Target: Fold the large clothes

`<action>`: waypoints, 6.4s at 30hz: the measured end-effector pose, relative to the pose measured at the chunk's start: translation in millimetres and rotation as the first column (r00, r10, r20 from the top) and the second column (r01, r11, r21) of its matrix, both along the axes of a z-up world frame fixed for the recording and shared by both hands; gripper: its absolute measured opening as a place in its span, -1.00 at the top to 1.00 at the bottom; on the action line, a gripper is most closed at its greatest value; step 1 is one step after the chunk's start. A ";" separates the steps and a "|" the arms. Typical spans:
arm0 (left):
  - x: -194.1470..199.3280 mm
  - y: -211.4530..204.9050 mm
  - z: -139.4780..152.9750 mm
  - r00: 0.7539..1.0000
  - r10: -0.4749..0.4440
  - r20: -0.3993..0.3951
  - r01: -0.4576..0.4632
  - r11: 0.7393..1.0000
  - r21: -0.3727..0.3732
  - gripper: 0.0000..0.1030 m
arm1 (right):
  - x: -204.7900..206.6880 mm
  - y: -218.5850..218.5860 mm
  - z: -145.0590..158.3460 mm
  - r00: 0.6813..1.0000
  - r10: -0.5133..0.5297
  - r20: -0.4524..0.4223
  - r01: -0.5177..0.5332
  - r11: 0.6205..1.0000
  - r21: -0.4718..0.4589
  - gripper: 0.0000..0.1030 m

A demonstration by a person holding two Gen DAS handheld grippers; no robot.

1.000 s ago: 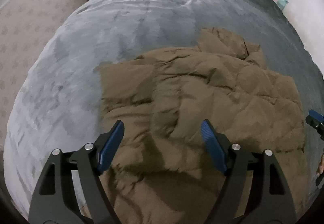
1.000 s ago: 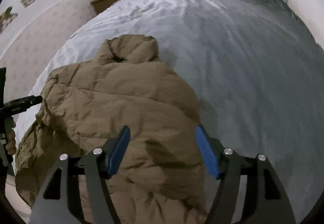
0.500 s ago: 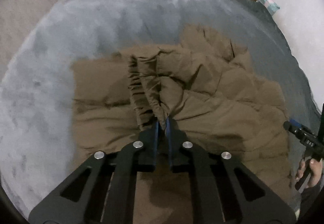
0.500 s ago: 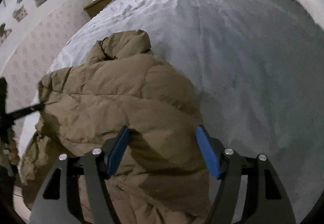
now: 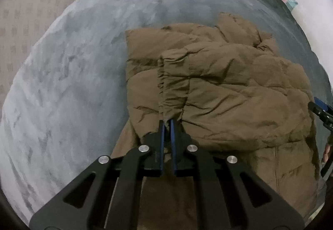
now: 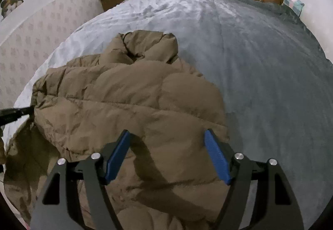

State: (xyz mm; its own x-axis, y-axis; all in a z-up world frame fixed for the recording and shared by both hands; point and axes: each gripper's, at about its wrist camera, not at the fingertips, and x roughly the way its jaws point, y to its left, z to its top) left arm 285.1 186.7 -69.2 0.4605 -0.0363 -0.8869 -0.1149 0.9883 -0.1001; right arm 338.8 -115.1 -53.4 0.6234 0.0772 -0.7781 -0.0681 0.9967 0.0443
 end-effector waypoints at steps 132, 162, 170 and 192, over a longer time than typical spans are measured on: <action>-266.2 -71.0 42.7 0.966 0.066 0.250 -0.078 0.996 0.037 -0.94 | -301.2 11.7 -2.3 0.949 -0.221 0.223 0.215 0.975 0.053 -0.91; -288.6 -2.9 50.9 0.979 -0.006 0.205 0.038 0.988 -0.152 0.98 | -312.3 22.3 -8.4 0.958 -0.167 0.232 0.167 0.986 0.020 -0.91; -300.6 -1.7 14.5 0.996 -0.025 0.086 0.025 1.000 0.011 1.00 | -308.5 20.3 -20.3 0.965 -0.163 0.205 0.166 0.986 -0.001 -0.91; -265.9 -7.0 -20.6 0.999 0.024 0.033 -0.023 0.999 -0.035 0.43 | -316.4 -2.2 -26.6 0.958 -0.213 0.193 0.220 0.975 -0.012 -0.91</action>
